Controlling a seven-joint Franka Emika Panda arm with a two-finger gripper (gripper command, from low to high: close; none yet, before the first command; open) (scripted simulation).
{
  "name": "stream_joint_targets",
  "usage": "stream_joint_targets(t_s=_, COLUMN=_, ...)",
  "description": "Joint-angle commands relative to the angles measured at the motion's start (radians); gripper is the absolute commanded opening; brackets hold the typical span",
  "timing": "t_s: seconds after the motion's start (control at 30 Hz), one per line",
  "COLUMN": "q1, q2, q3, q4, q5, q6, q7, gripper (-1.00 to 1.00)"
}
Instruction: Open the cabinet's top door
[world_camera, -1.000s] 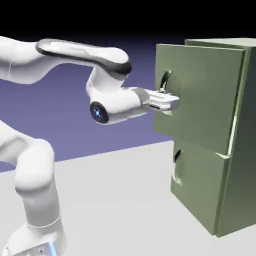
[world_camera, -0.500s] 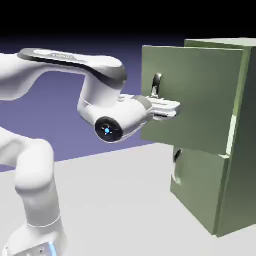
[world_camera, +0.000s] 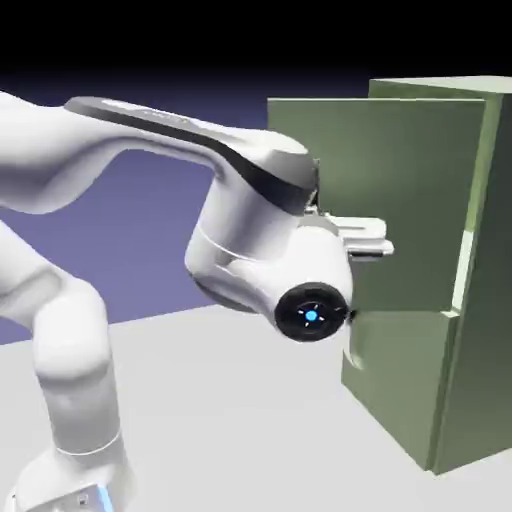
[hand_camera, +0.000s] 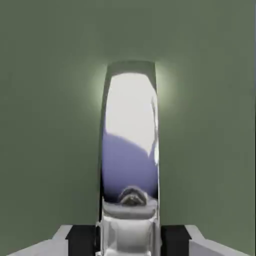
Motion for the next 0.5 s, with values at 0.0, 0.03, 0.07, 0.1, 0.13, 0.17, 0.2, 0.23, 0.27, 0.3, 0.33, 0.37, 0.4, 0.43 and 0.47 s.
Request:
stream_joint_targets(t_s=0.0, q1=0.022, q2=0.03, q3=-0.033, q4=0.032, q5=-0.012, q6=-0.045, q7=-0.009, gripper=-1.0)
stream_joint_targets(t_s=0.03, q1=0.045, q2=0.06, q3=-0.067, q4=0.064, q5=-0.022, q6=-0.088, q7=-0.019, gripper=-1.0)
stream_joint_targets(t_s=0.07, q1=0.069, q2=0.091, q3=-0.101, q4=0.096, q5=-0.029, q6=-0.132, q7=-0.029, gripper=-1.0)
stream_joint_targets(t_s=0.1, q1=0.094, q2=0.123, q3=-0.136, q4=0.127, q5=-0.035, q6=-0.175, q7=-0.04, gripper=-1.0)
stream_joint_targets(t_s=0.13, q1=0.119, q2=0.157, q3=-0.172, q4=0.159, q5=-0.039, q6=-0.219, q7=-0.053, gripper=-1.0)
stream_joint_targets(t_s=0.17, q1=0.144, q2=0.191, q3=-0.208, q4=0.19, q5=-0.041, q6=-0.262, q7=-0.066, gripper=-1.0)
stream_joint_targets(t_s=0.2, q1=0.169, q2=0.226, q3=-0.244, q4=0.22, q5=-0.04, q6=-0.305, q7=-0.08, gripper=-1.0)
stream_joint_targets(t_s=0.23, q1=0.193, q2=0.262, q3=-0.28, q4=0.248, q5=-0.038, q6=-0.348, q7=-0.095, gripper=-1.0)
stream_joint_targets(t_s=0.27, q1=0.214, q2=0.298, q3=-0.314, q4=0.274, q5=-0.034, q6=-0.389, q7=-0.111, gripper=-1.0)
stream_joint_targets(t_s=0.3, q1=0.232, q2=0.335, q3=-0.344, q4=0.297, q5=-0.028, q6=-0.428, q7=-0.127, gripper=-1.0)
stream_joint_targets(t_s=0.33, q1=0.244, q2=0.371, q3=-0.37, q4=0.317, q5=-0.021, q6=-0.465, q7=-0.143, gripper=-1.0)
stream_joint_targets(t_s=0.37, q1=0.249, q2=0.407, q3=-0.389, q4=0.336, q5=-0.012, q6=-0.501, q7=-0.16, gripper=-1.0)
stream_joint_targets(t_s=0.4, q1=0.247, q2=0.443, q3=-0.402, q4=0.353, q5=-0.003, q6=-0.537, q7=-0.177, gripper=-1.0)
stream_joint_targets(t_s=0.43, q1=0.24, q2=0.48, q3=-0.409, q4=0.369, q5=0.006, q6=-0.571, q7=-0.194, gripper=-1.0)
stream_joint_targets(t_s=0.47, q1=0.228, q2=0.516, q3=-0.413, q4=0.384, q5=0.016, q6=-0.606, q7=-0.211, gripper=-1.0)
